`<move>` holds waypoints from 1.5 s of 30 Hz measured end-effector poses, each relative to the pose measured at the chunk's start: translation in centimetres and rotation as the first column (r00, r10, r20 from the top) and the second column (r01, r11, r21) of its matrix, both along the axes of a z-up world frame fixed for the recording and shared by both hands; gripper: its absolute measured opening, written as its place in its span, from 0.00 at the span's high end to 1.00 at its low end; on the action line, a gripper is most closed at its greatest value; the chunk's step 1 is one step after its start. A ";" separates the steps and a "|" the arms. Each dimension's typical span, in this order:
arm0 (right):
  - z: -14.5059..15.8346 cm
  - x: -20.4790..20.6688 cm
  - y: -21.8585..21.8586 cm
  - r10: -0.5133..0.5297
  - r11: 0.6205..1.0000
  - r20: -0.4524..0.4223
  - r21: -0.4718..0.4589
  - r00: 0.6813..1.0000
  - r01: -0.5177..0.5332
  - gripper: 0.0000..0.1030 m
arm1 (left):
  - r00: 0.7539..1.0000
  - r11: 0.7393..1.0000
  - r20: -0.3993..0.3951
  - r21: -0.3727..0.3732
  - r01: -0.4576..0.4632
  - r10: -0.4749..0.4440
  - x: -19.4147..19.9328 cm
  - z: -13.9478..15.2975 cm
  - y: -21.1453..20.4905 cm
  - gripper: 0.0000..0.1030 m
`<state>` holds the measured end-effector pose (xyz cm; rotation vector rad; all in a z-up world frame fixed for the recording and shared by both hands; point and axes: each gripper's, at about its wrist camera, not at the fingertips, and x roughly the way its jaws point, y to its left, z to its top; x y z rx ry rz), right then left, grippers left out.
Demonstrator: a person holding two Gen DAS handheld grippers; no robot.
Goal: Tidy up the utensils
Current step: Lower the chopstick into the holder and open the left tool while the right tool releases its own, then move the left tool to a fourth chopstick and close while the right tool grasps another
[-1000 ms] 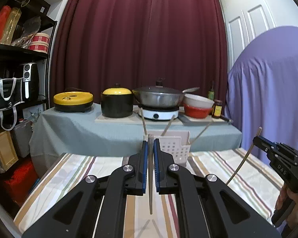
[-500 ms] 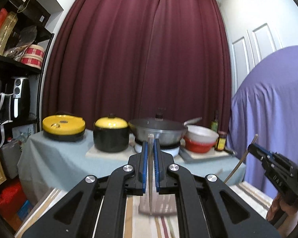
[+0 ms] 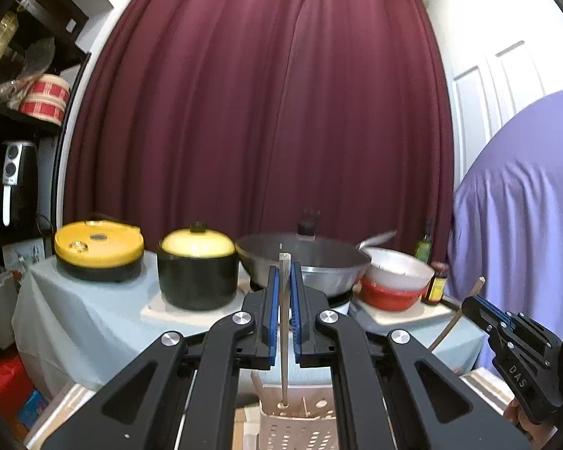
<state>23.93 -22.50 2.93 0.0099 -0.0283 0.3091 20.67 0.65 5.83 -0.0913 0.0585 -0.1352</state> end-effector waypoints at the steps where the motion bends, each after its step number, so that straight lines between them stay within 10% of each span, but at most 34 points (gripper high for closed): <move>1: -0.6 0.6 0.1 -0.001 1.000 -0.015 -0.005 1.000 0.001 0.94 | 1.000 1.000 -0.019 0.002 -0.003 0.003 0.5 -0.7 0.0 0.94; 16: -5.8 3.7 1.7 -0.017 0.999 -0.159 -0.048 0.987 0.010 0.91 | 0.989 0.998 -0.148 0.053 0.014 -0.006 3.9 -5.0 -1.5 0.93; 22: -5.4 2.1 1.5 -0.044 0.998 -0.149 -0.052 0.988 0.037 0.73 | 0.990 0.998 -0.144 0.053 0.021 -0.013 2.9 -4.8 -1.6 0.75; 45: -13.7 -12.9 1.0 -0.062 0.994 -0.334 -0.104 0.940 0.029 0.67 | 0.954 0.994 -0.297 0.112 -0.010 0.043 -9.5 -12.3 -1.3 0.63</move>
